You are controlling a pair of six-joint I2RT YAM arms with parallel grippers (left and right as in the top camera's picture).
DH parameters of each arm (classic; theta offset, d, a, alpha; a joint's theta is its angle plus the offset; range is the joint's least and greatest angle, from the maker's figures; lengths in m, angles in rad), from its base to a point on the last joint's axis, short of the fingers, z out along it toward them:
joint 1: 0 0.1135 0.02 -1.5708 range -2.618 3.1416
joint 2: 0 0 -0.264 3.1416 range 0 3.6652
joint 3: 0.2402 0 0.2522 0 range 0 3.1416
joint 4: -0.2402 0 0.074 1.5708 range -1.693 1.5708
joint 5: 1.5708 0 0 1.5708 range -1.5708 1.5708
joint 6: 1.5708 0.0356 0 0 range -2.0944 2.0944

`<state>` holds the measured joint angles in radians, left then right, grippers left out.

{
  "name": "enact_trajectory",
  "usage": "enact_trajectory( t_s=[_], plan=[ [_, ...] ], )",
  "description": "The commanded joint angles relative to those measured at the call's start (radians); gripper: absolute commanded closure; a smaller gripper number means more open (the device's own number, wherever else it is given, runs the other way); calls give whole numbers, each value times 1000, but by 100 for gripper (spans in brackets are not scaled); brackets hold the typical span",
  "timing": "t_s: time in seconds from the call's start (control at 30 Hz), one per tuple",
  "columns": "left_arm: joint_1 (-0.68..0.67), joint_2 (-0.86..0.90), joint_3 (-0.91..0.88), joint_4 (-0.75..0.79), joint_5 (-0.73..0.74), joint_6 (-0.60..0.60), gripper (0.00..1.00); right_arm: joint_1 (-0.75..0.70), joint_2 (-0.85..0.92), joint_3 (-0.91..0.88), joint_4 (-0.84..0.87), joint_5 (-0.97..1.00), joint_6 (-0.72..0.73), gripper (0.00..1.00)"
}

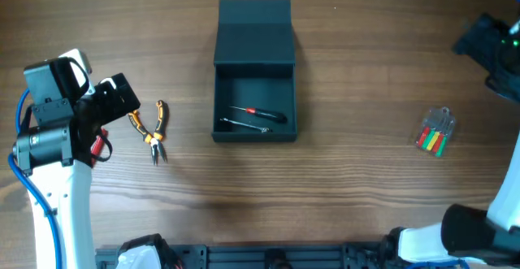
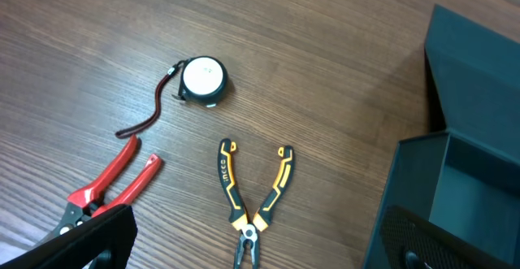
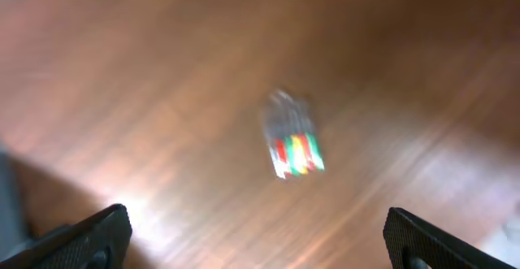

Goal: Pack container
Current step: 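Move the right gripper to the clear screwdriver case and grasp it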

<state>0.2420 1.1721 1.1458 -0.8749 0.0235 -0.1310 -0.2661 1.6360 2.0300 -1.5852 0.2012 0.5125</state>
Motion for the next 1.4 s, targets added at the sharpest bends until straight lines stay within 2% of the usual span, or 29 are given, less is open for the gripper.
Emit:
enact_trajectory(
  t_s=[0.0, 0.3, 0.57, 0.87, 1.37],
  plan=[
    [-4, -15, 20, 2, -6, 19, 0, -95, 10, -170, 38, -56, 33, 0],
    [-4, -14, 20, 5, -6, 19, 0, -153, 10, -589, 315, -117, -16, 0],
    [-4, -14, 20, 2, -6, 19, 0, -153, 10, -803, 567, -117, -71, 0],
    [-4, -14, 20, -2, -5, 19, 0, -153, 20, -835, 708, -117, -101, 0],
    [-4, -14, 20, -2, -6, 19, 0, -153, 238, -835, 767, -113, -121, 0]
  ],
)
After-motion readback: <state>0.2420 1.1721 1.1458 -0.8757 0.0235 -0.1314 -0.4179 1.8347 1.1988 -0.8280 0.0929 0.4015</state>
